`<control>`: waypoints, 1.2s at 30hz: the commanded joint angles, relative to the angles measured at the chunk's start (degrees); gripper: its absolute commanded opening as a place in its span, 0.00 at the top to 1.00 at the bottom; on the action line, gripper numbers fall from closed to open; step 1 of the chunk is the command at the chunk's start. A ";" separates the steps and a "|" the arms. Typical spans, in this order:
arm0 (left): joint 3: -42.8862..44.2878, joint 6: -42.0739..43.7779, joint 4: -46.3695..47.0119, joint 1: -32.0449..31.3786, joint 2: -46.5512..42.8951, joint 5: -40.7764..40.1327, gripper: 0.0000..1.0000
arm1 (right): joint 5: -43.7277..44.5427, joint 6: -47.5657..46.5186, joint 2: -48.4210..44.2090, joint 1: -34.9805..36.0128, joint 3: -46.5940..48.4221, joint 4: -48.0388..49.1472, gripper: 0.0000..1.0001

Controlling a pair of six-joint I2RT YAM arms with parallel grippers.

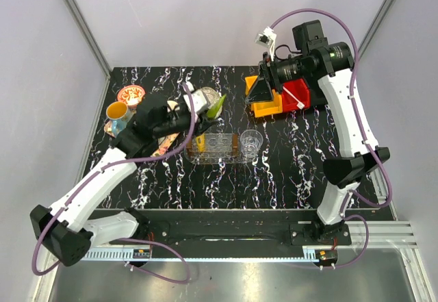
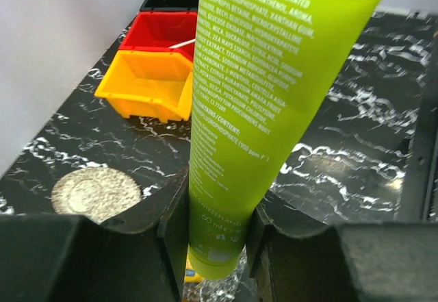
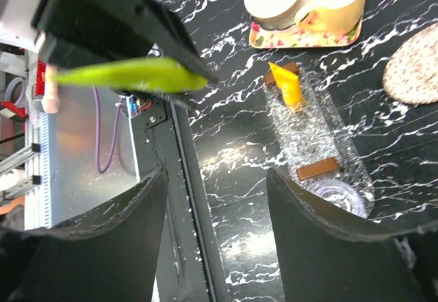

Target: Prepare toiletry sets of a toothbrush and toothpaste on the tray

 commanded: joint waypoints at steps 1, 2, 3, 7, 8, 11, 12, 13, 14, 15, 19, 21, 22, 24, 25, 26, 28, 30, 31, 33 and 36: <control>4.03 -13.79 8.79 5.85 2.51 17.83 1.00 | -2.34 -1.40 -5.05 0.31 -5.06 1.83 0.34; 4.29 -14.94 9.84 6.30 2.78 18.90 1.00 | -2.34 -1.22 -6.27 0.31 -6.03 2.80 0.34; 4.47 -16.95 11.51 6.65 3.22 19.69 1.00 | -2.51 -1.22 -6.89 0.66 -7.95 4.81 0.33; 4.56 -23.81 16.35 7.71 4.97 25.58 1.00 | -2.78 -0.35 -10.14 1.71 -13.23 10.79 0.27; 4.39 -25.30 18.45 7.80 5.41 26.46 1.00 | -2.34 0.09 -11.63 2.06 -14.38 12.37 0.19; 4.21 -31.37 21.62 7.80 6.56 29.80 1.00 | -0.94 1.32 -14.44 3.73 -19.21 18.44 0.18; 4.21 -34.25 24.07 7.80 6.82 31.20 1.00 | -0.76 1.76 -14.89 4.08 -20.88 20.98 0.17; 4.12 -35.67 25.14 7.80 7.00 31.73 1.00 | -0.67 2.55 -15.33 4.52 -21.50 22.04 0.17; 3.77 -37.08 26.36 7.88 7.43 32.26 1.00 | -0.49 3.08 -15.86 4.96 -21.94 23.10 0.17; 3.59 -39.71 28.73 7.89 7.61 33.22 1.00 | -0.49 3.61 -16.04 5.23 -22.64 24.59 0.17; 2.36 -45.17 34.28 7.89 8.67 35.43 1.00 | -0.67 5.45 -16.13 6.81 -23.35 27.06 0.17; 1.84 -47.02 36.30 7.80 9.19 36.22 1.00 | 0.03 5.90 -15.95 8.03 -23.53 28.03 0.17; 1.92 -47.29 36.57 7.88 9.28 36.40 1.00 | 0.30 6.59 -15.86 8.39 -23.53 28.55 0.17; 1.92 -47.29 36.48 7.89 9.46 36.66 1.00 | 0.30 7.30 -15.34 8.92 -23.27 29.35 0.17; 1.75 -47.46 36.48 7.89 9.72 36.92 1.00 | 0.21 7.74 -15.08 8.92 -23.00 29.52 0.17; 1.66 -47.47 36.48 7.89 9.81 37.01 1.00 | -0.05 7.83 -14.55 9.18 -22.74 29.44 0.18; 1.48 -47.38 36.48 7.89 9.90 37.19 1.00 | -0.31 8.36 -14.46 9.71 -21.95 29.53 0.18; 1.31 -47.20 36.40 7.89 10.07 37.28 1.00 | -0.05 8.53 -14.28 10.24 -21.42 29.44 0.19; 1.22 -47.29 36.40 7.89 10.08 37.36 1.00 | -0.05 8.80 -14.28 10.68 -21.33 29.61 0.19; 1.22 -47.20 36.40 7.89 10.25 37.63 1.00 | 0.30 9.23 -14.19 11.03 -20.98 29.88 0.20; 1.22 -47.20 36.40 7.88 10.51 37.80 1.00 | 0.30 9.76 -13.84 11.47 -20.54 30.14 0.22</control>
